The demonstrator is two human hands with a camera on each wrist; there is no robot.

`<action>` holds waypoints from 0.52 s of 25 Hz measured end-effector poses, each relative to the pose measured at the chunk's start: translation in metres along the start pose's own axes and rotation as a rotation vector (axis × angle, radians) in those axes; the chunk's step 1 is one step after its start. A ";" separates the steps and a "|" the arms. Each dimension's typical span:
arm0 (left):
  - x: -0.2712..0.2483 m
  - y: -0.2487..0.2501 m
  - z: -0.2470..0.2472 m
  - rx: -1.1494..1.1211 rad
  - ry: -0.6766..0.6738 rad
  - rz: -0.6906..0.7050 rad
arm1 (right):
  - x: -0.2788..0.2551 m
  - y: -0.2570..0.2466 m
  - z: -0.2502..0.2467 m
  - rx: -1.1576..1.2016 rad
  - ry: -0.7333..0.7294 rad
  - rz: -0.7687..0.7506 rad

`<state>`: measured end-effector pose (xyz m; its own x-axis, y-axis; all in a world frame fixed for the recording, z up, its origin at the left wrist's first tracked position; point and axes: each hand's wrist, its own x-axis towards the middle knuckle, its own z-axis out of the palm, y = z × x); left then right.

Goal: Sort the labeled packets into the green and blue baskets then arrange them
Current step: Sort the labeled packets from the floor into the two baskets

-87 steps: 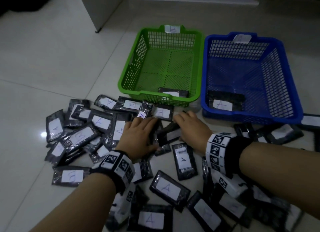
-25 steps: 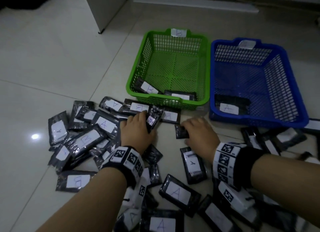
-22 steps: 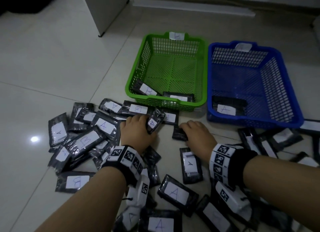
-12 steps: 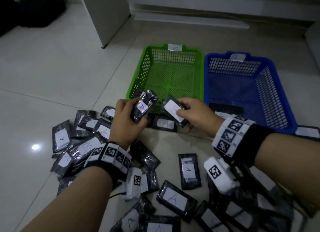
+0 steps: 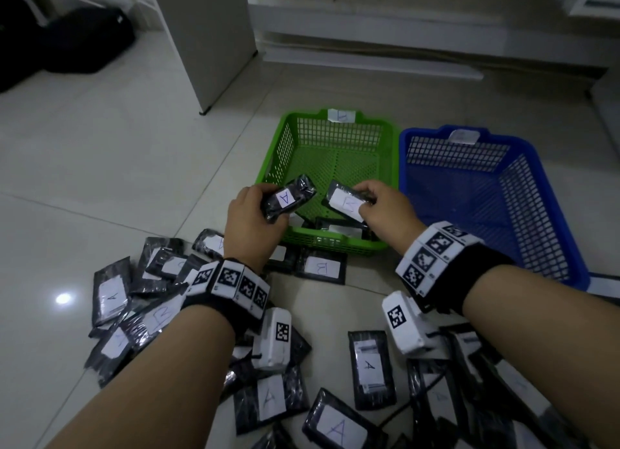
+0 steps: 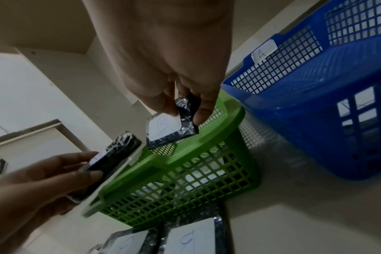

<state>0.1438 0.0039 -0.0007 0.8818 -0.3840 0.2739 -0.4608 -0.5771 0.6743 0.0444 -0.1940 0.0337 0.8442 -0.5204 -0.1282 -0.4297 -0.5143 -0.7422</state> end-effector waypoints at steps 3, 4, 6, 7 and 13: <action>0.000 -0.004 0.007 -0.051 0.018 -0.036 | 0.009 0.008 0.011 -0.156 -0.049 -0.009; -0.001 -0.005 0.010 -0.066 0.013 -0.041 | 0.011 0.011 0.015 -0.229 -0.104 -0.023; -0.002 -0.005 0.014 -0.084 0.002 -0.031 | 0.016 0.013 0.020 -0.381 -0.264 -0.018; -0.003 -0.003 0.015 -0.091 -0.001 -0.025 | 0.018 0.012 0.022 -0.432 -0.332 -0.009; 0.001 0.025 0.032 -0.117 -0.023 -0.001 | -0.005 0.012 -0.029 -0.453 -0.291 -0.089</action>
<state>0.1294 -0.0342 -0.0057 0.8790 -0.4008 0.2582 -0.4439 -0.4903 0.7501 0.0254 -0.2172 0.0445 0.9099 -0.2846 -0.3018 -0.3933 -0.8233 -0.4092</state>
